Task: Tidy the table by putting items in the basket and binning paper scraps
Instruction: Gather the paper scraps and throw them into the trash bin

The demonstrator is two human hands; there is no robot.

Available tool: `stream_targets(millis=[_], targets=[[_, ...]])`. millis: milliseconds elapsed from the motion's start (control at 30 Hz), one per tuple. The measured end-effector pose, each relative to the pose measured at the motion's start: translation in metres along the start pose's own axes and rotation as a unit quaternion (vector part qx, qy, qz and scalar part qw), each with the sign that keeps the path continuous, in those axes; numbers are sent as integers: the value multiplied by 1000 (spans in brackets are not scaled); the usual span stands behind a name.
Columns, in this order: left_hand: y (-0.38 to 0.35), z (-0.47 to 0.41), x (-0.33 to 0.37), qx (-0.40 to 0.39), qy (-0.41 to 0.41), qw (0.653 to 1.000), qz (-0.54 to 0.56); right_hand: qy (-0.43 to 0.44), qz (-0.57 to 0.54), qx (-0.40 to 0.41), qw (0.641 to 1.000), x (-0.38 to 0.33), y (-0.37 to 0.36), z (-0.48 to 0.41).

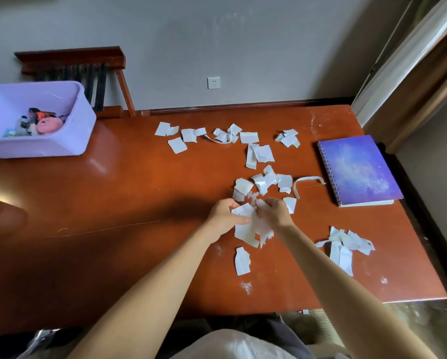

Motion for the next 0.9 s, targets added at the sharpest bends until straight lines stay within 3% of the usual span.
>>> stream_targets(millis=[200,367,500,900], targets=[[10,-2,1,19,22,999,37,5,-92,-62,994,-11,4,9],[33,2,-2,92,43,992,72,-19,-79,-8,997,-21,10,6],[62,7,-12,142,57,985,79,-29,-94,-9,995,-34,0,6],[202,56,-94,306,72,943,106,-7,-113,-135,984,-106,-140,28]])
Point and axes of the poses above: each hand's wrist, its own z-axis away from the middle knuckle, its own y-axis out of the back of the hand, x = y × z, the point moved 5 cm from there along -z, towards the middle knuckle, and after that the axes turned 7 degrees about -z, right-handed, at the moved point
